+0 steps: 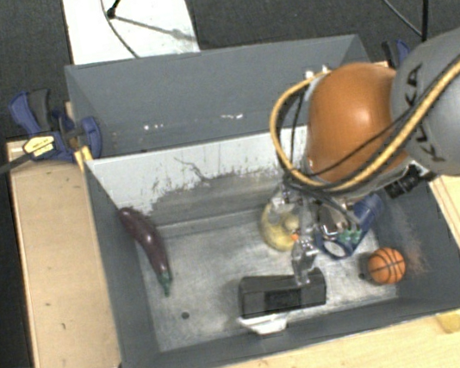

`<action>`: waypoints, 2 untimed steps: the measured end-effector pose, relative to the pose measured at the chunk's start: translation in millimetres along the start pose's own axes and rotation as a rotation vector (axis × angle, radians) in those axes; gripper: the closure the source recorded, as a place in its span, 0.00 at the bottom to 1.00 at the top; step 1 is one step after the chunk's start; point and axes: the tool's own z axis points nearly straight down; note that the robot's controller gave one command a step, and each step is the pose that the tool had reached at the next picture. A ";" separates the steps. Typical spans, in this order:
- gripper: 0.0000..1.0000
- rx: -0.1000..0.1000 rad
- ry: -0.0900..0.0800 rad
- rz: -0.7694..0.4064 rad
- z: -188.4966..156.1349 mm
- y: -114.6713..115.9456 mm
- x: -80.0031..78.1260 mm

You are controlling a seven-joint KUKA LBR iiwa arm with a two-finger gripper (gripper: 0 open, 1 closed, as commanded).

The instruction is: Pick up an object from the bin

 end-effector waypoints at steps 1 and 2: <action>0.00 0.000 0.000 0.001 0.0 0.0 0.0; 1.00 0.000 -0.010 -0.180 113.5 7.5 -10.0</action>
Offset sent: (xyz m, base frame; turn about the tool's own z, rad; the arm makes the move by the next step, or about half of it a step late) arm 0.0069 0.0079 -0.1157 -0.1831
